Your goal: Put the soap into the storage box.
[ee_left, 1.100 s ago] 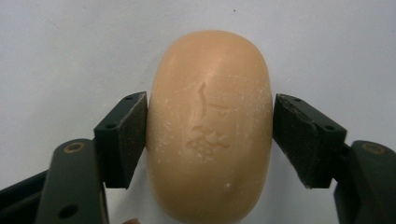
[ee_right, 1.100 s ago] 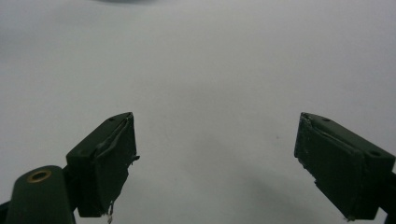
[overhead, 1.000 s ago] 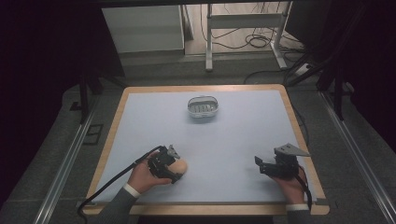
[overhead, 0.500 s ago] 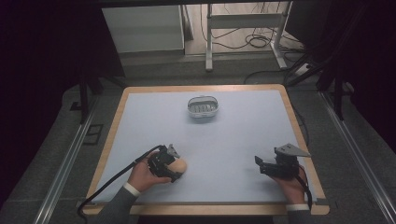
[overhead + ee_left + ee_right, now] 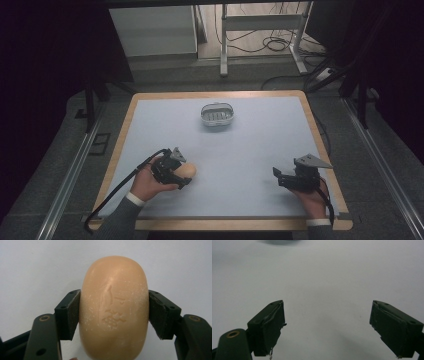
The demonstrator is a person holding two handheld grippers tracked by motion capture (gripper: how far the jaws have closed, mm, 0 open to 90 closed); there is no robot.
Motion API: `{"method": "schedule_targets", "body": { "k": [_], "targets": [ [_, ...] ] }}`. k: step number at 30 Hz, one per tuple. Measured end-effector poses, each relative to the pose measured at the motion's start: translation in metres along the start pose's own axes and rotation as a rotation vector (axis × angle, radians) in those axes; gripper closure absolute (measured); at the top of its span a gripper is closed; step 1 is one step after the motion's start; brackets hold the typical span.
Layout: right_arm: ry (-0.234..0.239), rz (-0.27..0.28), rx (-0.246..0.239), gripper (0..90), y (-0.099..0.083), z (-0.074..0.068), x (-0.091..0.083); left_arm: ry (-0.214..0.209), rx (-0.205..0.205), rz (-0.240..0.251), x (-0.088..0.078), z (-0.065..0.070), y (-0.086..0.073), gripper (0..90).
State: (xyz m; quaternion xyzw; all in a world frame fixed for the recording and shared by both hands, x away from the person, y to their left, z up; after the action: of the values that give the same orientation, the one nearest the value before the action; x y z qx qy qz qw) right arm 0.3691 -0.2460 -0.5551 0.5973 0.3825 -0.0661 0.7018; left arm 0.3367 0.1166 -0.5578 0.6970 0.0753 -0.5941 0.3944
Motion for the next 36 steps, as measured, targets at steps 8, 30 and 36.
{"method": "schedule_targets", "body": {
  "k": [8,30,36],
  "targets": [
    [0.006,0.007,0.004,12.7,0.002,-0.002,-0.001,0.022,-0.012,0.037,-0.018,-0.009,0.002,32.5],
    [-0.004,0.004,0.008,12.7,0.0,0.002,-0.002,0.058,-0.017,0.111,-0.052,-0.026,0.03,32.5],
    [-0.004,0.001,0.005,12.7,-0.001,0.001,0.0,0.058,-0.023,0.127,-0.054,-0.03,0.039,32.5]
  ]
}}
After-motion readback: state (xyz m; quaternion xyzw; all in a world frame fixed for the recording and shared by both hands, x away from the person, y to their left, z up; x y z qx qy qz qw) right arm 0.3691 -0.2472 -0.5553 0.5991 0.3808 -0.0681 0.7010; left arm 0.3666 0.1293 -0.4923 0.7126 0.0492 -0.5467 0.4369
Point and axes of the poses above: each handheld gripper's, and its own axes: x roughly forward along the jaws, y roughly out of its top, z roughly to its right, the point moved 8 cm from there along x, roughly forward along the jaws, and after that the axes turned 4 degrees about -z, right-handed, at the moved point
